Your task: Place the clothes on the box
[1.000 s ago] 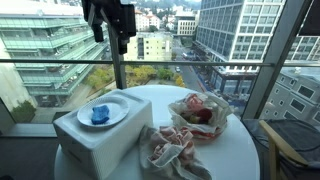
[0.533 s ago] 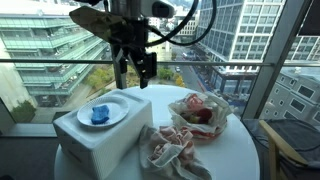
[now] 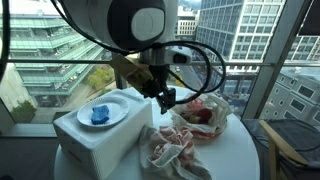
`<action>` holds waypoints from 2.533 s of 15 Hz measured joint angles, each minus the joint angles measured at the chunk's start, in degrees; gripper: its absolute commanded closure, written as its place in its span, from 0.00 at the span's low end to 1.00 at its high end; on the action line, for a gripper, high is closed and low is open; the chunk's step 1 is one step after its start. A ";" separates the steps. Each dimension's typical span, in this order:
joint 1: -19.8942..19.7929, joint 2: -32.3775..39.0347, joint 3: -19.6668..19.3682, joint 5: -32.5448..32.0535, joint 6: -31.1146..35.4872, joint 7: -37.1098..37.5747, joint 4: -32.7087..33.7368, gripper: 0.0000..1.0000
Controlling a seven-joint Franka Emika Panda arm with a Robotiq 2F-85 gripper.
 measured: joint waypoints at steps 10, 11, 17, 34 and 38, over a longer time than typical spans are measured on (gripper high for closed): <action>0.99 18.88 1.05 0.00 6.79 1.17 7.70 0.00; 1.18 20.79 1.18 0.00 7.37 1.24 8.67 0.00; 1.68 33.07 0.89 -0.35 13.32 2.07 16.35 0.00; 7.27 47.82 -8.56 -3.19 15.77 8.82 28.56 0.69; 7.26 47.78 -8.62 -2.64 14.79 10.44 28.24 0.98</action>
